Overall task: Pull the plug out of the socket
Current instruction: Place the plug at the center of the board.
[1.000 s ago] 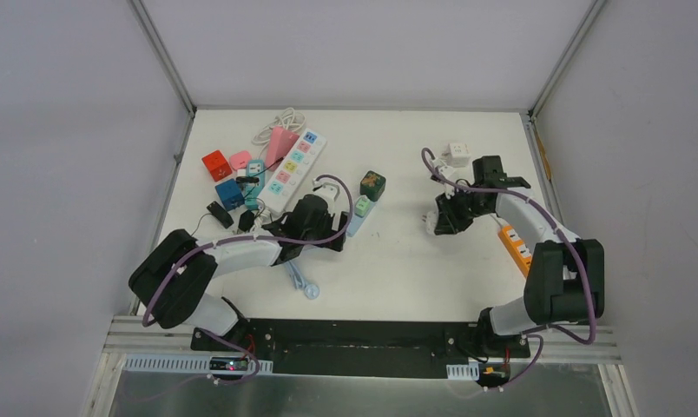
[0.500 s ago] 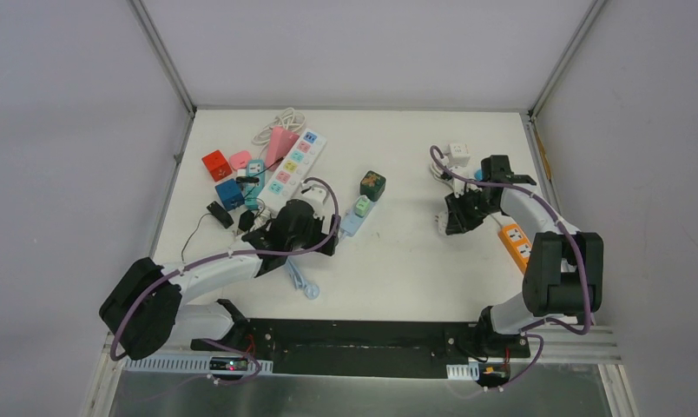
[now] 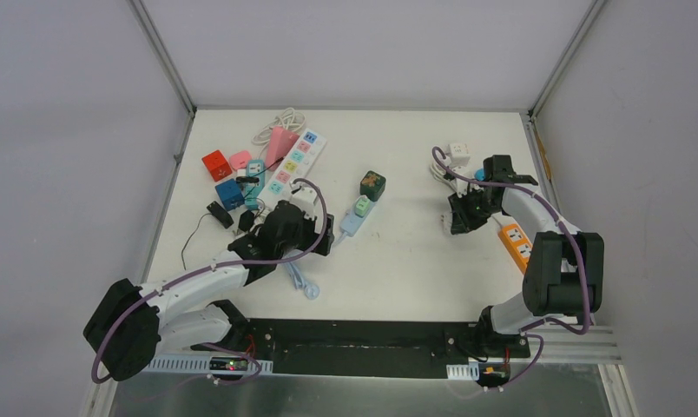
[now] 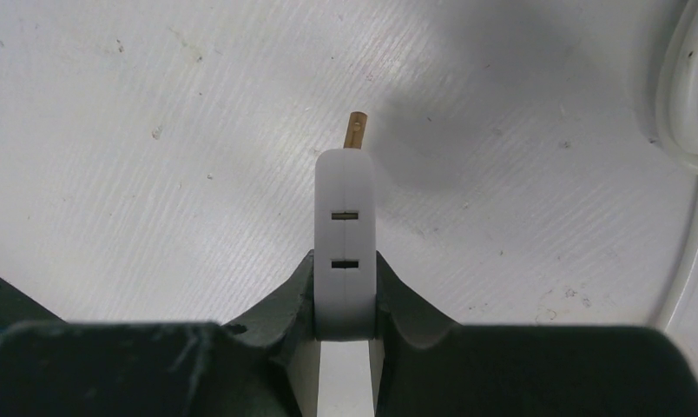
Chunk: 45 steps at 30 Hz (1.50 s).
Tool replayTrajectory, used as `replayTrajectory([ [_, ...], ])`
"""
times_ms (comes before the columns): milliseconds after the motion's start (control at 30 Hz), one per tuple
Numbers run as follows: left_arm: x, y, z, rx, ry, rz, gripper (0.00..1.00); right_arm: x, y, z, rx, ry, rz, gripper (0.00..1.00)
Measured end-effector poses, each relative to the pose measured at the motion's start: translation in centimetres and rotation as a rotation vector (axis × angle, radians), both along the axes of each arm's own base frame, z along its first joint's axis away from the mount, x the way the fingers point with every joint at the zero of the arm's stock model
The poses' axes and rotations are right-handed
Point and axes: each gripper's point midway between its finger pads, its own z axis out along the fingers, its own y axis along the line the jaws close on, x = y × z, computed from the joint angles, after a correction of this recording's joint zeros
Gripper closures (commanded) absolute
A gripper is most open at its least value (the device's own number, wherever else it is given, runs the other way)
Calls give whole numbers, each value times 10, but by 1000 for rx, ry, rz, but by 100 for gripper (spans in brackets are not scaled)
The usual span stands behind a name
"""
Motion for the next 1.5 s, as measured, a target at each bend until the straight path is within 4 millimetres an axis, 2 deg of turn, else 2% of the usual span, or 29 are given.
replayTrajectory([
  [1000,-9,8,-5,13,17,1,1,8,-20,-10,-115,-13,-24,93],
  [1367,-10,9,-5,10,15,0,1,17,-35,-18,-242,-40,-35,88],
  [1500,-11,9,-6,12,17,1,1,19,-42,-21,-293,-47,-42,80],
])
